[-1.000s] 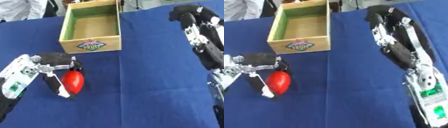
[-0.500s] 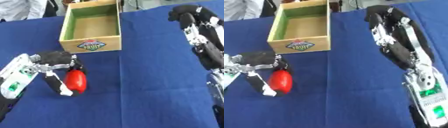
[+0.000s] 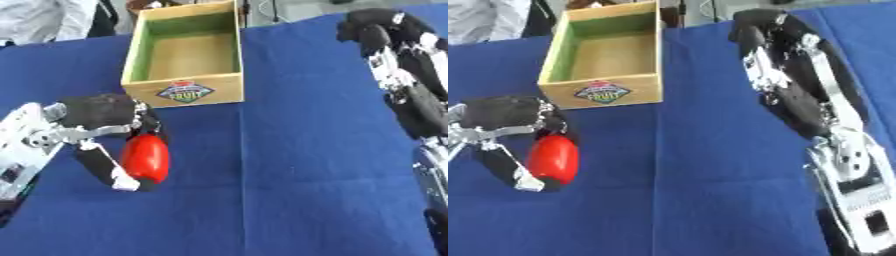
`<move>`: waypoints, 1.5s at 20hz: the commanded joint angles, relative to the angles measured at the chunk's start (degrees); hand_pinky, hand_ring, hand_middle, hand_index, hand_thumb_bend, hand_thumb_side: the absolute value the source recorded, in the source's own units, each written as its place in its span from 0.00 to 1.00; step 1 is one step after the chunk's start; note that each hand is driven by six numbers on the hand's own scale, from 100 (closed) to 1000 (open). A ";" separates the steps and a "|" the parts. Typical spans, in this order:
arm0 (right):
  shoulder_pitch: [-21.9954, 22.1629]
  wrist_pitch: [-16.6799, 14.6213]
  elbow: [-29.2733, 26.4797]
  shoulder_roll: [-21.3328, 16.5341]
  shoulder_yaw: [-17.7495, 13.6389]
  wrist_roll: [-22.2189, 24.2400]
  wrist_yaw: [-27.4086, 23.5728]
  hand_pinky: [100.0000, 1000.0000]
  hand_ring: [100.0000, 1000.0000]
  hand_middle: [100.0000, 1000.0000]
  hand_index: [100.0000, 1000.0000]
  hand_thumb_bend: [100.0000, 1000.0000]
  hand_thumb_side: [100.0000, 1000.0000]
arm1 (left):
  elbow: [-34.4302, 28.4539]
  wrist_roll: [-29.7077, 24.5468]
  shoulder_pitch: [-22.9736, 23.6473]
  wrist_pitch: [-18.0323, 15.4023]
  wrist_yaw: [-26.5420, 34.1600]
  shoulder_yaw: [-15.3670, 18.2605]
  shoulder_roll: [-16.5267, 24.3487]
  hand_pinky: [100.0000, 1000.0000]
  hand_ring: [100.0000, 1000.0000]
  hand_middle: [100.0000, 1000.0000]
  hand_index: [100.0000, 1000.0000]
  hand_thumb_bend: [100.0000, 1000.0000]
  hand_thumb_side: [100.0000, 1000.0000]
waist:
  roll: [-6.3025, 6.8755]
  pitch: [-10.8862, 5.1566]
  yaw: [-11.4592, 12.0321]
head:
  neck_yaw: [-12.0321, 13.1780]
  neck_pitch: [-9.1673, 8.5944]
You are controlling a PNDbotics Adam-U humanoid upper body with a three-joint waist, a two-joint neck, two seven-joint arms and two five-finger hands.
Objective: Pick up objects on the table and place them in the box.
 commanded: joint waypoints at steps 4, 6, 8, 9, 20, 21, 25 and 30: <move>-0.97 -0.09 -1.11 -0.87 -0.19 -0.24 -0.66 0.93 0.82 0.57 0.75 0.00 0.55 | -6.12 3.22 -0.11 0.03 2.54 4.76 6.59 0.00 0.23 0.35 0.60 0.15 0.57 | 0.16 -1.14 -0.07 | -0.06 -0.43; -1.03 -0.08 -1.11 -0.97 -0.16 -0.30 -0.67 0.93 0.82 0.57 0.75 0.00 0.55 | -7.19 4.91 -0.01 0.88 3.30 6.40 7.77 0.00 0.22 0.35 0.59 0.15 0.58 | 0.27 -1.04 -0.10 | 0.01 -0.66; -1.09 -0.07 -1.11 -1.05 -0.09 -0.32 -0.69 0.93 0.82 0.57 0.75 0.00 0.55 | -7.85 6.68 -0.05 1.79 3.99 7.95 8.80 0.00 0.21 0.34 0.59 0.14 0.60 | 0.39 -0.96 -0.12 | 0.07 -0.80; -1.12 -0.08 -1.11 -1.06 -0.01 -0.27 -0.71 0.93 0.82 0.57 0.75 0.00 0.55 | -7.84 7.57 -0.11 2.25 4.14 8.60 9.30 0.00 0.21 0.34 0.59 0.13 0.60 | 0.48 -0.93 -0.16 | 0.20 -0.89; -1.70 -0.34 -1.11 -1.47 0.84 0.68 -0.99 0.93 0.82 0.57 0.75 0.00 0.55 | -0.31 17.68 -4.12 4.85 3.14 14.74 11.68 0.00 0.22 0.32 0.57 0.11 0.63 | 1.77 -0.32 -1.68 | 1.89 -1.51; -1.84 -0.41 -1.11 -1.52 0.95 0.82 -1.06 0.93 0.82 0.57 0.75 0.00 0.55 | 0.93 18.53 -4.70 4.65 2.98 14.99 11.69 0.00 0.22 0.31 0.57 0.11 0.63 | 1.93 -0.21 -1.88 | 2.03 -1.55; -2.53 -0.67 -1.11 -1.63 1.55 1.56 -1.40 0.93 0.82 0.57 0.75 0.00 0.55 | 6.32 21.93 -8.04 4.52 0.79 15.92 9.88 0.00 0.22 0.30 0.55 0.11 0.61 | 2.54 0.57 -3.04 | 3.20 -1.86; -3.23 -0.77 -1.11 -1.83 2.25 2.58 -1.71 0.93 0.82 0.57 0.75 0.00 0.55 | 13.34 25.64 -12.24 3.08 -3.37 16.15 7.17 0.00 0.22 0.30 0.55 0.11 0.61 | 3.40 1.54 -4.59 | 4.63 -2.47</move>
